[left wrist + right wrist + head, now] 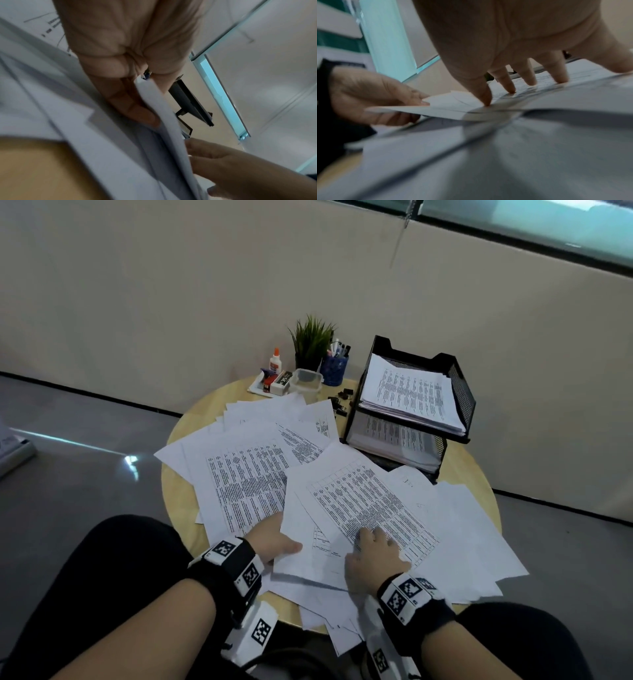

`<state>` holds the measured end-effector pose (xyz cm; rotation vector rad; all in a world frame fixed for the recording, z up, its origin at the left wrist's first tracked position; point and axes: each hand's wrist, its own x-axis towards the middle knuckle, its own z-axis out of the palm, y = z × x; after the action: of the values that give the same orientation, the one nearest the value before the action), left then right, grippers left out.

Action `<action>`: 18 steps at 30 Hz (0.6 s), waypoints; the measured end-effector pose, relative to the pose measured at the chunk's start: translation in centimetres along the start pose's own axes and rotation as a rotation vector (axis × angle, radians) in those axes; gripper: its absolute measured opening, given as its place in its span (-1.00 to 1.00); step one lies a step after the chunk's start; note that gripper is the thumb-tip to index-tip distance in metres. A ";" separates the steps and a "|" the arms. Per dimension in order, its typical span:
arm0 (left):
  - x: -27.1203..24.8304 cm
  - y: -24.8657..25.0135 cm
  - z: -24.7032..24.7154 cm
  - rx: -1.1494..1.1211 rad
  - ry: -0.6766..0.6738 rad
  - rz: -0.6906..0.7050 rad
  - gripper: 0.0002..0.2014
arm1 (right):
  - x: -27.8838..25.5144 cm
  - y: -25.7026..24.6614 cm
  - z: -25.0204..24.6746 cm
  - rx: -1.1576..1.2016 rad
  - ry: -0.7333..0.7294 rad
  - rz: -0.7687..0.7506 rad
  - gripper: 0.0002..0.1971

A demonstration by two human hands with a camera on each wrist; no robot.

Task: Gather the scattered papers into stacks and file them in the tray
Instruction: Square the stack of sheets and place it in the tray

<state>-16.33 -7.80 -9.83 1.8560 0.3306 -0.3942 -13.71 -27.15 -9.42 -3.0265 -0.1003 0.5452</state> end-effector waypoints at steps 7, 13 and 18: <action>0.6 1.3 -3.2 -0.495 0.245 0.041 -0.93 | 0.8 0.3 0.2 0.149 -0.095 -0.211 0.22; 0.3 1.9 -3.4 -0.779 0.093 -0.036 -0.51 | 2.4 -0.9 -1.3 0.117 -0.038 -0.164 -0.70; 0.0 1.7 -0.6 -0.541 -0.281 -0.041 -0.22 | 1.4 -3.9 -3.6 0.237 -0.107 -0.274 -0.74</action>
<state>-15.54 -7.75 -8.17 1.2496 0.2511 -0.5283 -11.30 -23.37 -6.25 -2.6936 -0.4168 0.6409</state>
